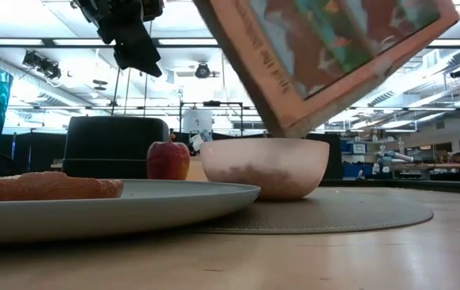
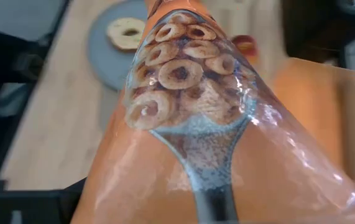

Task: Arrange a breakfast setting
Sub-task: Pour the cereal from the cereal box into the pink bowl

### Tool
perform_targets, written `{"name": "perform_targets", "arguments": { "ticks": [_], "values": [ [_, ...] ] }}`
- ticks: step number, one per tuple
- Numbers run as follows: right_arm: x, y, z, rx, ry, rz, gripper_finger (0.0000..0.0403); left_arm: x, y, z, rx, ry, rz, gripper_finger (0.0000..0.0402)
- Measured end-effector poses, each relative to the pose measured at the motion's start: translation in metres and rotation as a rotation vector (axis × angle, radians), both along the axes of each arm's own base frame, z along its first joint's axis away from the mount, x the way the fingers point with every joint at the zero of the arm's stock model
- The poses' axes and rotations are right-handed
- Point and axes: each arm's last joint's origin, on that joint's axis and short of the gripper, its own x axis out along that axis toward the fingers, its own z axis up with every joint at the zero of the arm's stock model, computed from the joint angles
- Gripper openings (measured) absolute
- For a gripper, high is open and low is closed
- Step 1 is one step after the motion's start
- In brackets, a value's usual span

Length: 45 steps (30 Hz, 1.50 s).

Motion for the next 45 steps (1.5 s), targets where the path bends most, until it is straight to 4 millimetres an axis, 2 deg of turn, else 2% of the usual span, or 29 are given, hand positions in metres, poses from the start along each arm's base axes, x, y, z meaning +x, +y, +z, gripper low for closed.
{"name": "perform_targets", "arguments": {
  "ticks": [7, 11, 16, 21, 30, 38, 45],
  "values": [
    [-0.007, -0.003, -0.004, -0.061, 0.065, -0.036, 0.0236, 0.000, 0.000, 0.000, 0.000, -0.001, -0.001, 0.0226],
    [-0.013, -0.007, 0.001, -0.056, 0.035, -0.056, 0.0236, 0.000, 0.000, 0.000, 0.000, -0.002, -0.001, 0.0226],
    [-0.012, -0.012, 0.001, -0.107, 0.023, -0.105, 0.0236, 0.001, 0.000, 0.001, -0.001, -0.008, -0.001, 0.0226],
    [-0.006, -0.009, 0.000, -0.060, 0.019, -0.036, 0.0236, 0.001, 0.000, 0.001, -0.008, -0.016, 0.006, 0.0226],
    [-0.014, -0.009, 0.002, -0.018, 0.046, -0.031, 0.0236, -0.001, 0.000, 0.003, -0.007, -0.021, 0.005, 0.0226],
    [-0.020, -0.009, 0.016, -0.009, -0.008, -0.030, 0.0236, -0.001, 0.000, 0.004, -0.005, -0.025, 0.004, 0.0226],
    [-0.024, -0.011, 0.014, -0.025, 0.034, -0.065, 0.0236, -0.001, 0.000, 0.004, 0.002, -0.034, -0.003, 0.0226]
  ]
}}
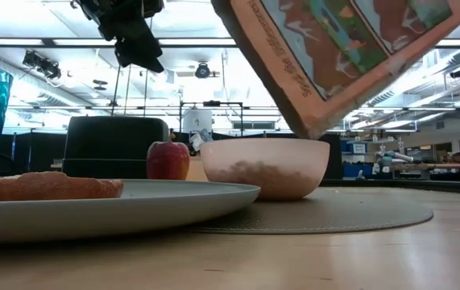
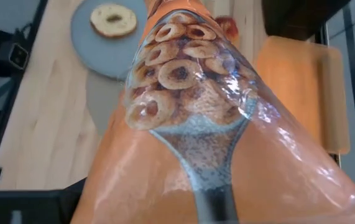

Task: Arrange a breakfast setting
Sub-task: Pour the cereal from the cereal box into the pink bowl

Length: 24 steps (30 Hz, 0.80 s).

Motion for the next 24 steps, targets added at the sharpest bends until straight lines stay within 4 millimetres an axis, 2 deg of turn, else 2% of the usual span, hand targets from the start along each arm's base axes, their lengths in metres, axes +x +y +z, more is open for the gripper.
{"name": "perform_targets", "arguments": {
  "ticks": [5, 13, 17, 24],
  "values": [
    [0.001, -0.001, 0.000, 0.001, -0.009, -0.032, 0.0236, -0.005, -0.005, 0.011, 0.043, -0.081, -0.051, 0.0226],
    [0.020, 0.003, -0.007, -0.021, 0.014, -0.012, 0.0236, -0.032, -0.015, 0.044, 0.079, -0.280, -0.121, 0.0226],
    [0.027, 0.004, -0.007, -0.027, -0.006, 0.003, 0.0236, -0.040, -0.017, 0.050, 0.078, -0.317, -0.129, 0.0226],
    [0.029, 0.003, -0.007, -0.044, -0.017, 0.006, 0.0236, -0.042, -0.017, 0.051, 0.084, -0.323, -0.136, 0.0226]
  ]
}}
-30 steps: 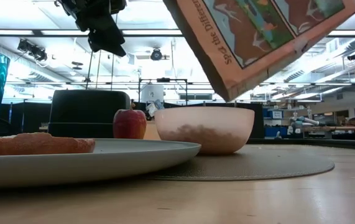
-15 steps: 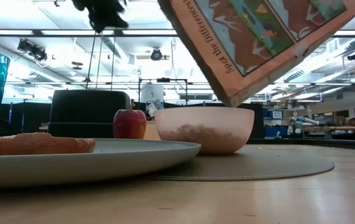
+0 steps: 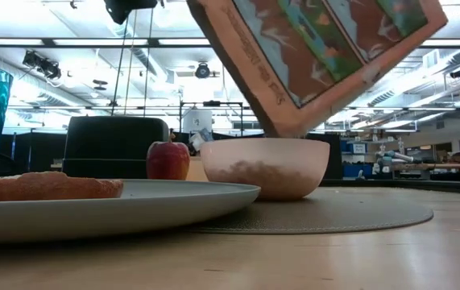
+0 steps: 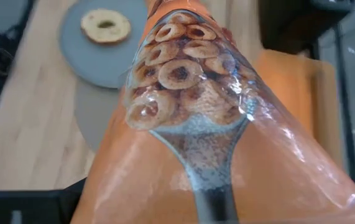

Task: Arrange a breakfast setting
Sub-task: Pour the cereal from the cereal box into the pink bowl

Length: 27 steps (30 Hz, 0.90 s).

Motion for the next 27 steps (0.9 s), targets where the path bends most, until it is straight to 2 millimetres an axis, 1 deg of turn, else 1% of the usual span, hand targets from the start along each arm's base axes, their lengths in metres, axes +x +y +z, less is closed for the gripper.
{"name": "perform_targets", "arguments": {
  "ticks": [6, 8, 11, 19, 23, 27],
  "values": [
    [-0.002, 0.000, -0.001, -0.008, 0.018, 0.001, 0.0236, 0.000, 0.000, 0.000, 0.006, 0.000, 0.009, 0.0226],
    [-0.003, -0.001, -0.002, -0.008, 0.029, -0.034, 0.0236, 0.000, 0.000, 0.000, 0.007, 0.000, 0.009, 0.0226],
    [-0.004, -0.001, -0.002, -0.020, 0.040, -0.020, 0.0236, 0.000, 0.000, 0.000, 0.008, 0.000, 0.009, 0.0226],
    [-0.014, -0.001, 0.006, 0.006, -0.026, -0.012, 0.0236, 0.000, 0.000, -0.002, 0.049, 0.010, -0.007, 0.0226],
    [-0.028, -0.001, 0.006, 0.023, -0.061, -0.011, 0.0236, 0.000, 0.000, -0.014, 0.047, 0.040, -0.006, 0.0226],
    [-0.049, -0.003, -0.008, 0.063, -0.140, -0.013, 0.0236, -0.005, -0.001, -0.028, 0.020, 0.052, -0.004, 0.0226]
  ]
}}
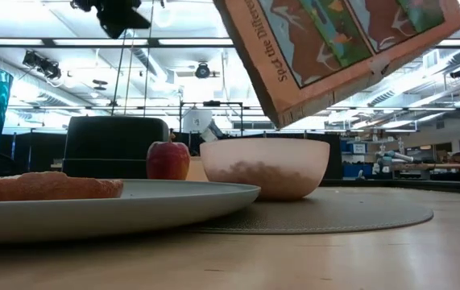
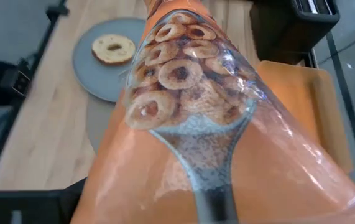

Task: Arrange a breakfast setting
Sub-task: Pour the cereal from the cereal box into the pink bowl

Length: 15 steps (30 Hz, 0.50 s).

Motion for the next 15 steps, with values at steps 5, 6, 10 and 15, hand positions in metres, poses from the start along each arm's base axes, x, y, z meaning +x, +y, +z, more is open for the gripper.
{"name": "perform_targets", "arguments": {
  "ticks": [5, 6, 10, 15],
  "values": [
    [-0.036, -0.009, -0.030, 0.063, -0.135, -0.071, 0.0236, -0.005, -0.007, -0.006, -0.017, -0.089, -0.035, 0.0226],
    [-0.042, -0.011, -0.037, 0.070, -0.168, -0.082, 0.0236, -0.005, -0.008, -0.007, -0.013, -0.104, -0.046, 0.0226],
    [-0.063, -0.016, -0.063, 0.103, -0.360, -0.069, 0.0236, -0.004, -0.012, -0.014, -0.004, -0.160, -0.075, 0.0226],
    [-0.077, -0.020, -0.091, 0.117, -0.578, -0.043, 0.0236, 0.000, -0.013, -0.033, -0.008, -0.232, -0.078, 0.0226]
  ]
}}
